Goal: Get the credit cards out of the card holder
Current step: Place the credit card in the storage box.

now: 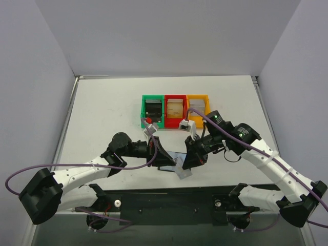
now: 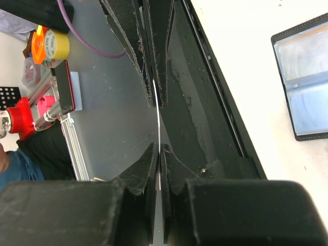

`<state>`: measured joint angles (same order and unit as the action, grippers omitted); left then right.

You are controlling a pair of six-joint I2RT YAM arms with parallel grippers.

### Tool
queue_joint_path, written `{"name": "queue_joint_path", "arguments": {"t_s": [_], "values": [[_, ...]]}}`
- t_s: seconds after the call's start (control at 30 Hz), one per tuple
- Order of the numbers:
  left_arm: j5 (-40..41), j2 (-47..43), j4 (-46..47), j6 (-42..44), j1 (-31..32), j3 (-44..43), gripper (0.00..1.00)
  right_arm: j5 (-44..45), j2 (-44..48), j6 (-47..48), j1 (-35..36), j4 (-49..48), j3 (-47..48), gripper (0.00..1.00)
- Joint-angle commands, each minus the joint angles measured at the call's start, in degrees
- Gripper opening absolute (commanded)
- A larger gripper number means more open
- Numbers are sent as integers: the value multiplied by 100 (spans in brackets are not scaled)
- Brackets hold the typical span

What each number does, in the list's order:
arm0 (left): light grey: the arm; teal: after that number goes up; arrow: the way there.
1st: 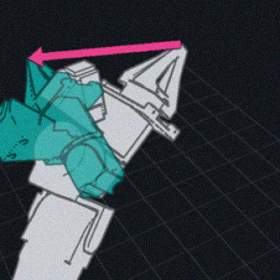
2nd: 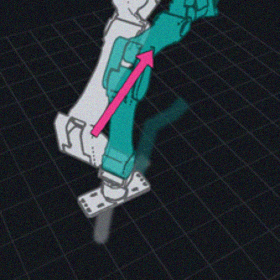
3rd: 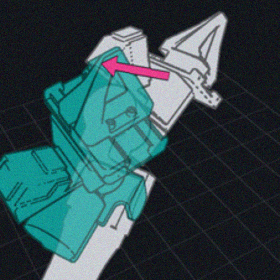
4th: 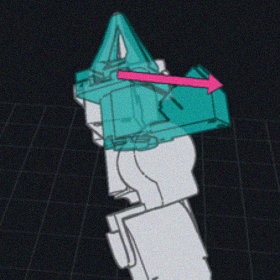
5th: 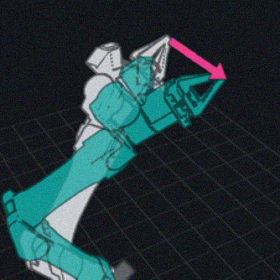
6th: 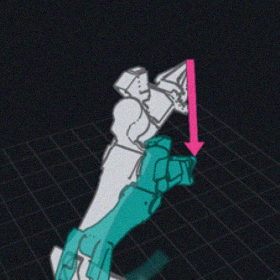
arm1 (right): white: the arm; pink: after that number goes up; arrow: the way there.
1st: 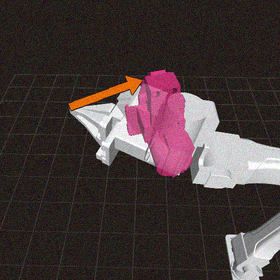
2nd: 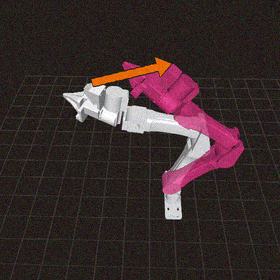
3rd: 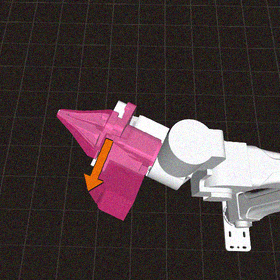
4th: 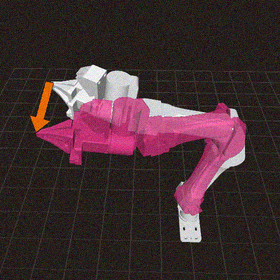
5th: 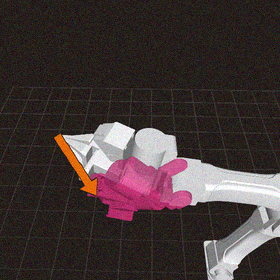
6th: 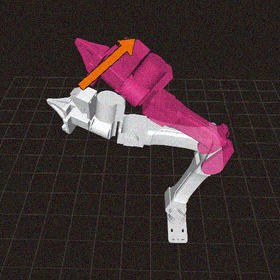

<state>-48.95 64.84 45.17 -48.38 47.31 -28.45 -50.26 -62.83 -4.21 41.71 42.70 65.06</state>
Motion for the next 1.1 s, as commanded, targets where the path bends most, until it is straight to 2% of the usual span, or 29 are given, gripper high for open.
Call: {"name": "queue_joint_path", "arguments": {"t_s": [0.0, 0.03, 0.07, 0.17, 0.27, 0.43, 0.63, 0.9, 1.07], "values": [[-27, 81, 97, 57, 24, -267, 0, 16, -54, 114, 39, 248, 112, 10], [-18, 99, 202, 5, 24, -267, 0, 138, -54, 87, 39, 239, 130, 18], [60, 99, 273, -22, 24, -241, 0, 235, -19, 35, 21, 230, 165, 47], [420, 12, 448, -75, 24, -144, 0, 507, 77, -194, -75, -110, 139, 56], [1209, -138, 879, -145, 33, 224, 0, 622, 428, -808, -426, -761, -167, 56], [2248, -471, 1424, -137, 155, 664, 0, 842, 1114, -1766, -770, -2342, -801, 45], [3110, -780, 1618, -75, 217, 955, 0, 877, 1141, -2075, -779, -2854, -1091, 37], [3155, -736, 2162, -373, 226, 1113, 0, 904, 1115, -2181, -779, -3224, -1215, 33], [3058, -674, 2426, -567, 226, 1192, 0, 676, 1053, -2233, -779, -3408, -1188, 26]]}}
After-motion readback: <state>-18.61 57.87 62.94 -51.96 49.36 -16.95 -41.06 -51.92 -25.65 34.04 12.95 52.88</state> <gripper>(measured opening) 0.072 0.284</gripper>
